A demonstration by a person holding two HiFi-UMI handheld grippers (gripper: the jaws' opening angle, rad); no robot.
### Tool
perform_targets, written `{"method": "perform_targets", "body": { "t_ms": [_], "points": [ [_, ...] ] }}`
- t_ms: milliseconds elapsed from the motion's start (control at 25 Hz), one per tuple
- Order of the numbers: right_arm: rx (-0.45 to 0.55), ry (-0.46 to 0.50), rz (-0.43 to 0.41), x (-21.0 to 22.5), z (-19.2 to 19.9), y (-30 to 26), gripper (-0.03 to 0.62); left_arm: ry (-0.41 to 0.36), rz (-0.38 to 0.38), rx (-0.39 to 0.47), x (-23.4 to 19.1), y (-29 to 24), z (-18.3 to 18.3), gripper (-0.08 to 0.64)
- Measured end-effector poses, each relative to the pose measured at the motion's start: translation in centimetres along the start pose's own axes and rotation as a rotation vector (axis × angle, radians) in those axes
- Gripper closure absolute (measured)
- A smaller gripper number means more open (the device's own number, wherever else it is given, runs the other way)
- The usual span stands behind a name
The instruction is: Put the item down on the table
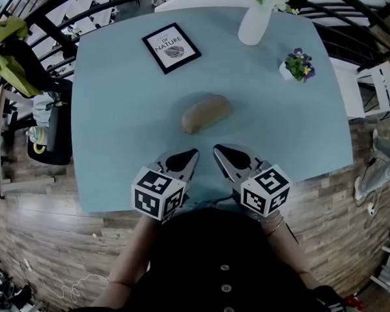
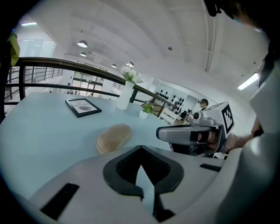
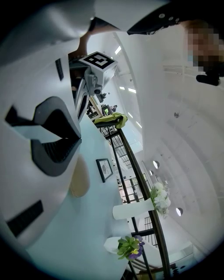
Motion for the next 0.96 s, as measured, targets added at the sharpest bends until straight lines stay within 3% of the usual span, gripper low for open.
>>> {"method": "perform_targets", "body": {
  "t_ms": [960],
  "points": [
    [-0.024, -0.013, 0.014, 0.11, 0.38, -0.1, 0.589, 0.006, 0.009, -0.033, -0.11, 0.07, 0.24, 0.543]
  ]
}}
Point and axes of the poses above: the fingertips, and each gripper's own axes: y backward along the fingers, x to its right, z out of its underside, the point moved 8 cm from there along y, backward along the fingers, and after that the axes turned 1 degree about -y, right-handed, at the moved point
